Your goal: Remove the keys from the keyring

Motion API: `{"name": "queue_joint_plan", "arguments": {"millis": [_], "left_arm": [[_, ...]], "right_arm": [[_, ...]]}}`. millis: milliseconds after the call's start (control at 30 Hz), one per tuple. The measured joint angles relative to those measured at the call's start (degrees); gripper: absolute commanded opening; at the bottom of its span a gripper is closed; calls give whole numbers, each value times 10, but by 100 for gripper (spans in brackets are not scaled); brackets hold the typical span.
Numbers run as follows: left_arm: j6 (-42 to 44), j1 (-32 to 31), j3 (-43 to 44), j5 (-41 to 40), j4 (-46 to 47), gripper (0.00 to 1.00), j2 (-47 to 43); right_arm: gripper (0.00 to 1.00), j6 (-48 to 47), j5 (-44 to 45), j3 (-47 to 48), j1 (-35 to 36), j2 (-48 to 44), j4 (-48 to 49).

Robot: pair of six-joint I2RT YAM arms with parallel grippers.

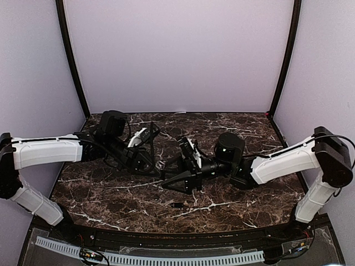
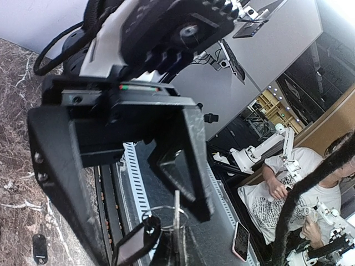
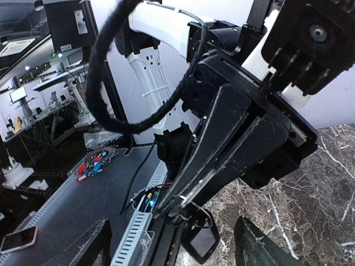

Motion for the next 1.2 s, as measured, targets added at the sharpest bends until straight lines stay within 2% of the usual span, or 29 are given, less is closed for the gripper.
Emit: {"name": "queue_joint_plan", "arguments": {"millis": [333,433,533,767,933,1200], "left_arm": [[0,0,0,9,0,0,0],[0,0,0,10,0,0,0],[0,0,0,9,0,0,0],[-2,1,0,-2,6,0,-11],[-32,11,-14,-20,52,0,-29],[-57,14,-20,-49,91,0,-38]], "right_arm": [[34,2,-15,7,2,15,-1],[20,1,-13,7,2,15,3],[0,0,-6,7,2,13,5],[0,-6,21,-7,-2,-5,7],[0,-33,68,-21,-2,-48,-3],[0,-133,162,-15,19,-97,-96]]}}
